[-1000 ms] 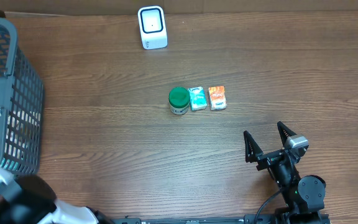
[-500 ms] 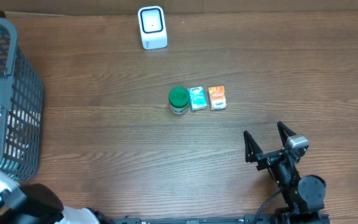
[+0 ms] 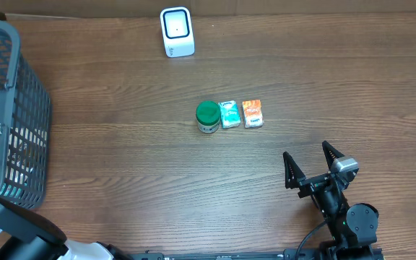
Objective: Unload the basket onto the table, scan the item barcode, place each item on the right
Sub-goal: 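Grasp the clear mushroom bag with the left gripper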
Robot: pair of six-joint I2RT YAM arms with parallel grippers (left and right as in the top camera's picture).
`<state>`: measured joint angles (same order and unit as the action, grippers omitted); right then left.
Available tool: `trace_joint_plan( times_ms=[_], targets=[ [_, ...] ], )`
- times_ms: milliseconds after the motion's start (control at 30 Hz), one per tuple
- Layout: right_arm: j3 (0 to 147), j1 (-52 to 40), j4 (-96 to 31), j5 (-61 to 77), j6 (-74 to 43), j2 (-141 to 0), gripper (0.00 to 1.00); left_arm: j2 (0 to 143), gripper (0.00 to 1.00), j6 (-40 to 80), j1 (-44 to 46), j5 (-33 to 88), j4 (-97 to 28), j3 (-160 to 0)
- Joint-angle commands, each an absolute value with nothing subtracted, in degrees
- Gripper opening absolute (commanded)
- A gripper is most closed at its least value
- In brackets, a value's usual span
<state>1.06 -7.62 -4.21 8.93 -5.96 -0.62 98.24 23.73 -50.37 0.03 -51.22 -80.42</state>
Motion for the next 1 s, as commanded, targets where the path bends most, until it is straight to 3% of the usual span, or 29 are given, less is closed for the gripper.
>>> trace_joint_plan(
  times_ms=[0,500,567,633,733,767,967],
  targets=[
    [0.4,-7.9,-4.0,8.6,-6.0,-0.2,1.00,101.2,0.99,22.7,-51.4,2.0,-49.1,-77.6],
    [0.4,-7.9,-4.0,8.6,-6.0,-0.2,1.00,113.9,0.98,20.5,-50.5,11.8,-35.8,-77.4],
    [0.4,-7.9,-4.0,8.6,-6.0,-0.2,1.00,115.4,0.88,20.5,-50.2,12.1,-35.2,-77.4],
    [0.4,-7.9,-4.0,8.6,-6.0,-0.2,1.00,116.6,0.72,20.5,-50.1,11.9,-35.2,-77.4],
    [0.4,-7.9,-4.0,8.6,-6.0,-0.2,1.00,116.8,0.31,20.6,-50.1,11.9,-35.2,-77.4],
    [0.4,-7.9,-4.0,8.6,-6.0,-0.2,1.00,116.6,0.23,20.6,-50.1,11.9,-35.3,-77.5],
    [0.4,-7.9,-4.0,8.6,-6.0,-0.2,1.00,114.8,0.18,20.5,-50.1,12.1,-37.0,-78.8]
  ],
)
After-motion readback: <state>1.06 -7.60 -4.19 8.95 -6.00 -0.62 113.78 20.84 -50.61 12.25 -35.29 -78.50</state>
